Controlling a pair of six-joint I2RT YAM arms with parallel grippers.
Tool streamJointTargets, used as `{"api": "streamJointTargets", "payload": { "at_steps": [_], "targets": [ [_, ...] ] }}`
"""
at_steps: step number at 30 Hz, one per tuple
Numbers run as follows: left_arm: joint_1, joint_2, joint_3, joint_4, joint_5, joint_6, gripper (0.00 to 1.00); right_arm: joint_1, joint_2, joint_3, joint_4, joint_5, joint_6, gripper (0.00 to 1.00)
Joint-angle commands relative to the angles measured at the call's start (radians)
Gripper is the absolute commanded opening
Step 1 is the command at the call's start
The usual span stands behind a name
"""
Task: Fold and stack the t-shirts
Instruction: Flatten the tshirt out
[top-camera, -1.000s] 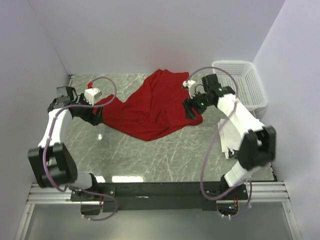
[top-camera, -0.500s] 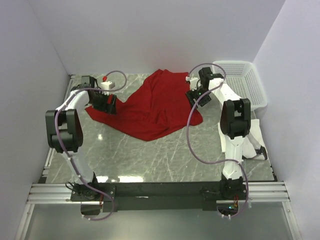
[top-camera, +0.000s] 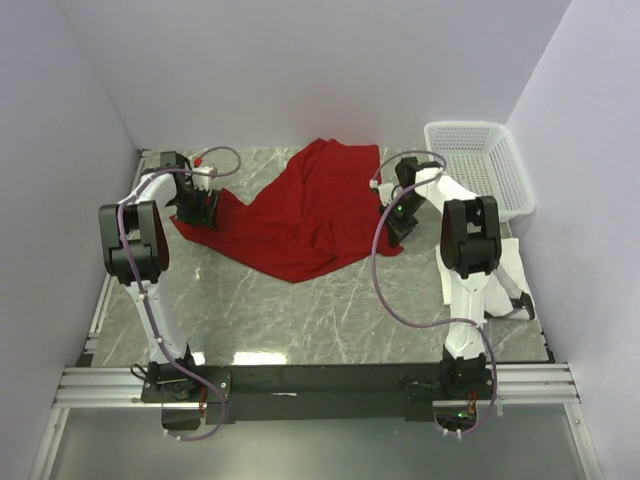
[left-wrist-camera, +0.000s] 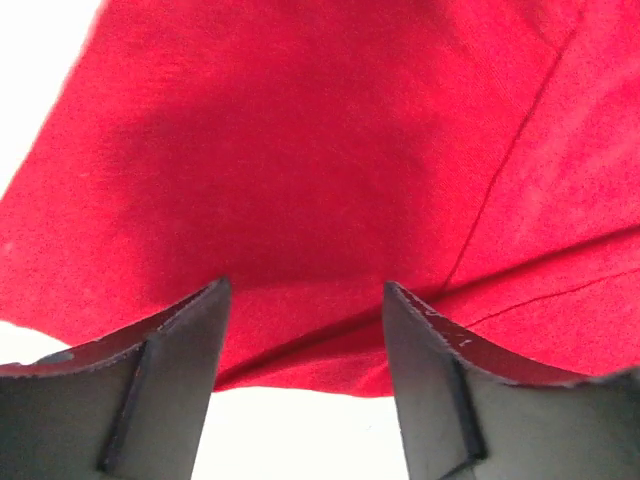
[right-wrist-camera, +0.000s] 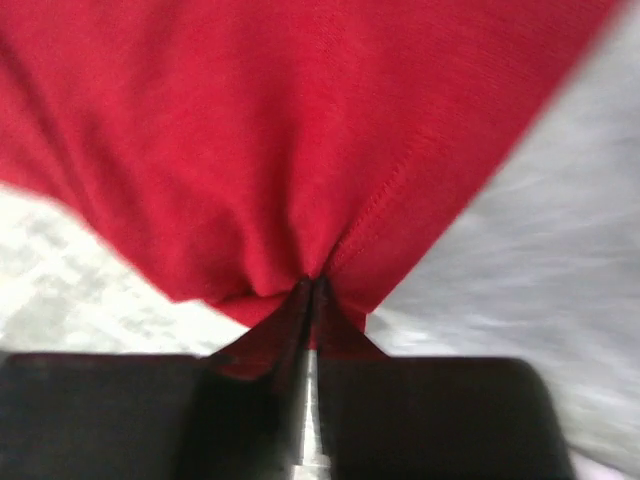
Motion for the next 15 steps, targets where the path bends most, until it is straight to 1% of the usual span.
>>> {"api": "streamJointTargets", "payload": {
  "at_steps": [1, 2, 3, 4, 5, 7, 8, 9, 10, 11, 12, 13, 14, 15],
  "targets": [
    [0.037, 0.066, 0.071, -0.04, -0.037, -0.007, 0.68, 0.019, -0.08, -0.112, -0.044, -0.121, -0.034, 0.0],
    [0.042, 0.086, 0.115, -0.049, -0.037, -0.003, 0.64, 0.042, -0.101, -0.143, -0.041, -0.145, -0.042, 0.0],
    [0.05, 0.129, 0.143, -0.06, -0.035, 0.004, 0.62, 0.057, -0.153, -0.177, -0.041, -0.216, -0.06, 0.0],
    [0.067, 0.15, 0.173, -0.081, -0.038, 0.007, 0.59, 0.083, -0.181, -0.245, -0.036, -0.239, -0.062, 0.0],
    [0.074, 0.17, 0.239, -0.087, -0.043, 0.019, 0.54, 0.143, -0.206, -0.276, -0.027, -0.264, -0.067, 0.0],
    [0.102, 0.219, 0.318, -0.104, -0.043, 0.036, 0.5, 0.232, -0.275, -0.342, -0.018, -0.328, -0.076, 0.0],
    [0.11, 0.233, 0.404, -0.107, -0.038, 0.053, 0.47, 0.278, -0.293, -0.358, -0.01, -0.351, -0.073, 0.0],
    [0.125, 0.255, 0.451, -0.112, -0.034, 0.056, 0.46, 0.386, -0.33, -0.37, 0.003, -0.374, -0.056, 0.0],
    [0.133, 0.262, 0.495, -0.115, -0.02, 0.053, 0.46, 0.439, -0.342, -0.382, 0.022, -0.43, -0.051, 0.0],
    [0.137, 0.268, 0.582, -0.142, 0.033, 0.057, 0.46, 0.497, -0.356, -0.378, 0.03, -0.454, -0.047, 0.0],
    [0.148, 0.267, 0.617, -0.152, 0.07, 0.054, 0.46, 0.571, -0.38, -0.369, 0.037, -0.478, -0.036, 0.0],
    [0.151, 0.256, 0.64, -0.158, 0.103, 0.05, 0.48, 0.596, -0.391, -0.343, 0.054, -0.509, -0.027, 0.0],
    [0.153, 0.237, 0.64, -0.167, 0.199, 0.056, 0.54, 0.602, -0.401, -0.323, 0.051, -0.523, -0.015, 0.0],
    [0.153, 0.176, 0.616, -0.166, 0.245, 0.065, 0.6, 0.582, -0.408, -0.297, 0.047, -0.528, -0.004, 0.06]
  ]
}}
